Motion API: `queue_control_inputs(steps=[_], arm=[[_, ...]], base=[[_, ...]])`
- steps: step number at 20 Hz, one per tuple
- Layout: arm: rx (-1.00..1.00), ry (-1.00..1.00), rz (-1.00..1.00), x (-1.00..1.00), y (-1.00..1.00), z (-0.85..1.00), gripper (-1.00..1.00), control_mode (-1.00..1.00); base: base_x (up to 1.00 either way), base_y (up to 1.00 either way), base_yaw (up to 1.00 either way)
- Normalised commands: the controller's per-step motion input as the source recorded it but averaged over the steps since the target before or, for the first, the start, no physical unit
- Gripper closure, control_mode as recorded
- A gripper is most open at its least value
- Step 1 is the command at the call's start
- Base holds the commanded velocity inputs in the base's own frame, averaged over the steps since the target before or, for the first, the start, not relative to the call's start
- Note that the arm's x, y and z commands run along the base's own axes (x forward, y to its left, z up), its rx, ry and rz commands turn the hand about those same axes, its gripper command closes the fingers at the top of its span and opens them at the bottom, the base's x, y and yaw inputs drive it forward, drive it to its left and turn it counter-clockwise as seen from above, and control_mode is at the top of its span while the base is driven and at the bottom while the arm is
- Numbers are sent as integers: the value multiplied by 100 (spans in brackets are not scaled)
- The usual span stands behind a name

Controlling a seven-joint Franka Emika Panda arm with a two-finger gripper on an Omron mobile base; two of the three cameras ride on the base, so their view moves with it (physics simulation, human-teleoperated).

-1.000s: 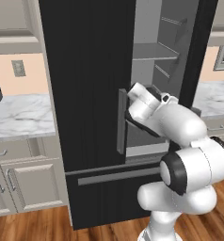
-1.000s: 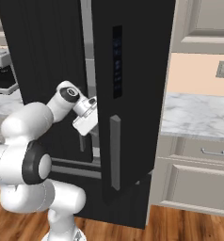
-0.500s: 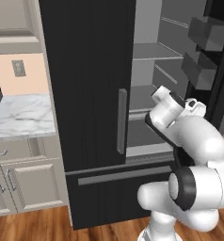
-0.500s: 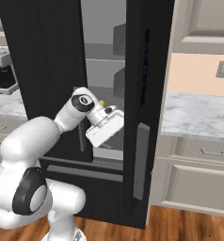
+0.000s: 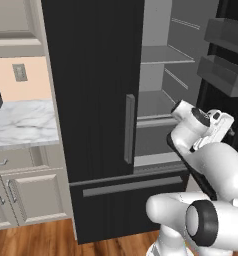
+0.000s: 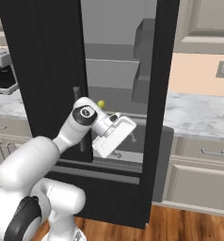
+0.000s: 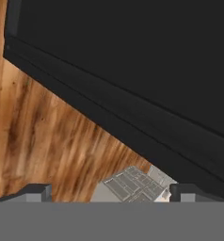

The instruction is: Retrieve a lemon from the fridge and place it on the cutting board with the fish.

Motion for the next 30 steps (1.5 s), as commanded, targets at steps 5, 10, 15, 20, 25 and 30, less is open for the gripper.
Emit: queue_control_inputs(steps=[5, 10, 15, 20, 25, 30], arm=[[-10, -1, 4, 37, 74, -11, -100, -100], [30, -7, -9, 76, 98, -27, -100, -100], [86, -18, -16, 48, 68, -66, -100, -100], [73, -45, -15, 16, 52, -37, -100, -100], [18, -68, -13, 4, 46, 19, -100, -100], [-1, -39, 6, -4, 3, 59, -100, -100]], base=[[0, 0, 0], [0, 0, 0], [0, 0, 0], [0, 0, 0], [0, 0, 0], [0, 0, 0]])
